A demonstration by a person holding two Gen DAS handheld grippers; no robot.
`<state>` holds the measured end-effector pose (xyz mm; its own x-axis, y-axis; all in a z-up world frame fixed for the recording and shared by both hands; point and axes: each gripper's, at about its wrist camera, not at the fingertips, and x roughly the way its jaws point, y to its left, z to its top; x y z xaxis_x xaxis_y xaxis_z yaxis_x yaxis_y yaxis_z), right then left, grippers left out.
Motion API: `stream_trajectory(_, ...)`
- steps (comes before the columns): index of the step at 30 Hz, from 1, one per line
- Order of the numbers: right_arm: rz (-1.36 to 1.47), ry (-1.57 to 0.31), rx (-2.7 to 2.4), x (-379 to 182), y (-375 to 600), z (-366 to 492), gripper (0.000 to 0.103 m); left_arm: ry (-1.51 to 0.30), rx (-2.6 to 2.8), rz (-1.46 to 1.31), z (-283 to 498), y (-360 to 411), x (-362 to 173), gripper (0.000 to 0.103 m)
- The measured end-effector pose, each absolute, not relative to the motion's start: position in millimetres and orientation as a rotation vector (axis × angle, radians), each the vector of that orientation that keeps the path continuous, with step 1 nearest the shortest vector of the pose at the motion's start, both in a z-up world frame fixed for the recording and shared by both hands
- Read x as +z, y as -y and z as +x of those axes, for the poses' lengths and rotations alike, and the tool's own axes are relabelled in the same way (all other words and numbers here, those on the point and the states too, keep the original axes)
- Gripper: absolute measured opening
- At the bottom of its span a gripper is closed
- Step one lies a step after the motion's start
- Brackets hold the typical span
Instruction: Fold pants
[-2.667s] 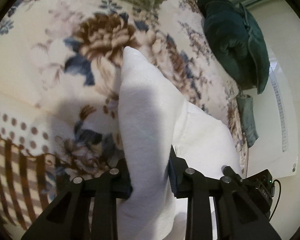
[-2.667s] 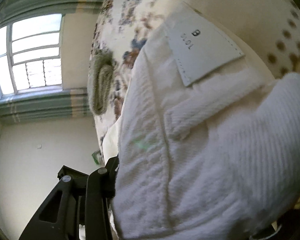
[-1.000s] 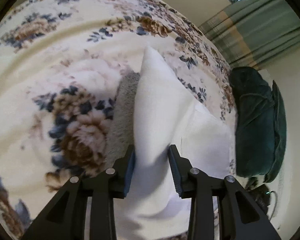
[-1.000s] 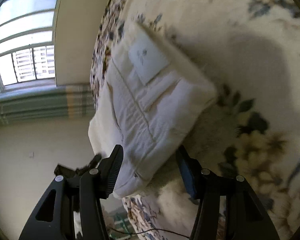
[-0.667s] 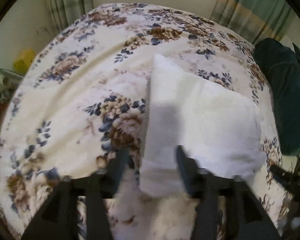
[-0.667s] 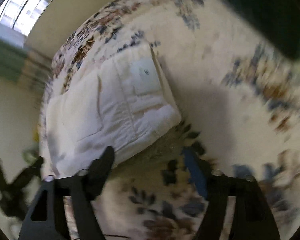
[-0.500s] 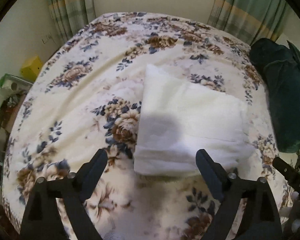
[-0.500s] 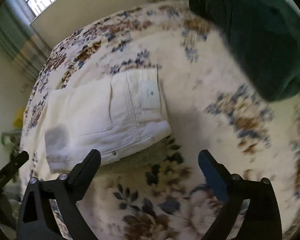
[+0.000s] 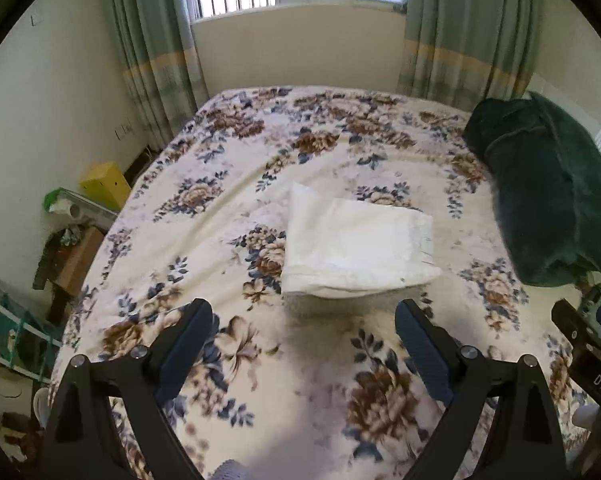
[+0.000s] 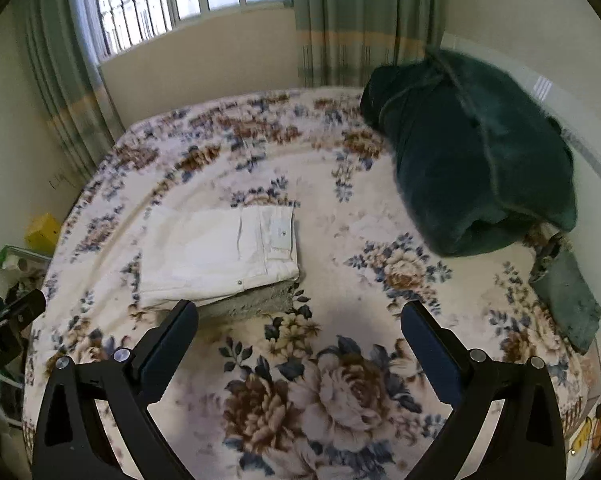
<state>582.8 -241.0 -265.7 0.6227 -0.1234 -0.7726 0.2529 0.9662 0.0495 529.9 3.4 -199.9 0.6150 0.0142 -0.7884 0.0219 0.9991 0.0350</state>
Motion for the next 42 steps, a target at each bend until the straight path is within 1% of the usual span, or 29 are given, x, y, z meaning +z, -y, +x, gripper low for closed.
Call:
stream_trajectory(11, 0.118, -0.719, -0.115, -128, 227, 424, 0.103, -0.767, 0.008, 0.050, 387, 6, -98, 0.093)
stream_trajectory(15, 0.103, -0.674, -0.089, -89, 224, 372, 0.103, -0.721, 0.015, 0.039, 345, 8, -69, 0.093)
stream_trajectory(19, 0.087, -0.650, -0.062, -57, 218, 324, 0.103, -0.698, 0.019, 0.029, 313, 8, -52, 0.093)
stream_trajectory(26, 0.070, -0.618, -0.055, -22, 213, 267, 0.103, -0.676, 0.022, 0.005, 274, 5, -33, 0.093)
stream_trajectory(33, 0.059, -0.613, -0.048, 1, 203, 247, 0.103, -0.665, 0.030, -0.014, 262, -4, -26, 0.093)
stream_trajectory(35, 0.054, -0.610, -0.043, 6, 198, 243, 0.103, -0.669, 0.022, -0.022, 258, -5, -25, 0.102)
stream_trajectory(36, 0.049, -0.608, -0.046, 7, 196, 243, 0.103, -0.664, 0.016, -0.024, 258, -6, -24, 0.103)
stream_trajectory(42, 0.044, -0.600, -0.050, 11, 189, 244, 0.103, -0.631, 0.024, -0.005, 251, -10, -15, 0.103)
